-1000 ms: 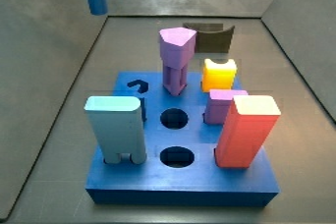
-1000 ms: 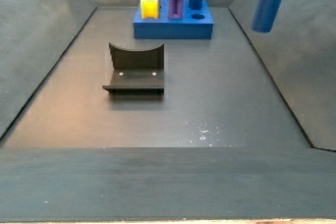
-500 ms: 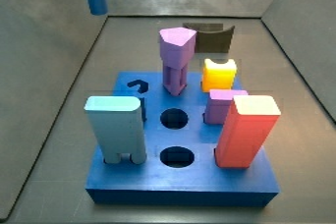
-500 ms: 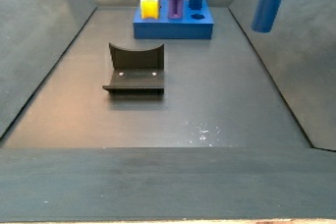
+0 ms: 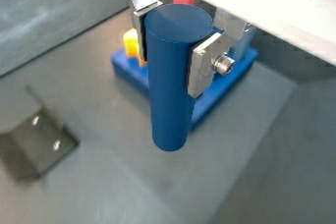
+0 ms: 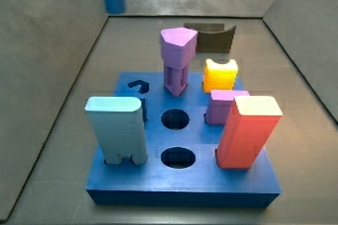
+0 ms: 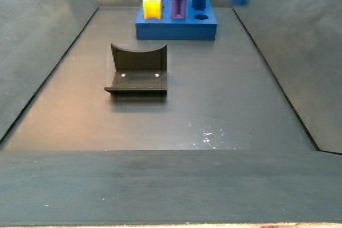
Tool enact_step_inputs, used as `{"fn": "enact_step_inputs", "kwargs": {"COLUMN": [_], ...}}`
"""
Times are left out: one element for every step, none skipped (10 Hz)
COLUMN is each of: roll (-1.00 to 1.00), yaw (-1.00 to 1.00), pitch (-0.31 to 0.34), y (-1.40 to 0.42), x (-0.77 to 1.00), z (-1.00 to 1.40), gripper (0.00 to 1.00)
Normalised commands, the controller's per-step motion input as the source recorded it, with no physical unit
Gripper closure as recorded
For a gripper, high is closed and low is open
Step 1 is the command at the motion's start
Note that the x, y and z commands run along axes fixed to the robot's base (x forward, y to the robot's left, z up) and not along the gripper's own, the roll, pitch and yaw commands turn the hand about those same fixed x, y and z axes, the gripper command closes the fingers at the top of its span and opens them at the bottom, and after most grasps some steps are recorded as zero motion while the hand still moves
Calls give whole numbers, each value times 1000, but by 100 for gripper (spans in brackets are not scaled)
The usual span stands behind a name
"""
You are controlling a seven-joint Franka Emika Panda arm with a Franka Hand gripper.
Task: Pick up the round object. Move up. Move to above the board. Insert the round object.
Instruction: Move to above the board.
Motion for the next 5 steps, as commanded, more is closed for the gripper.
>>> {"fn": "enact_step_inputs", "kwargs": {"roll": [25,13,27,41,79], "yaw": [13,17,9,13,12], "pitch": [151,113,126,137,151], "y": [-1000,-1000,-1000,-1000,-714], "x": [839,864,890,912,696], "z": [414,417,411,412,293], "gripper": [100,100,100,100,100]}}
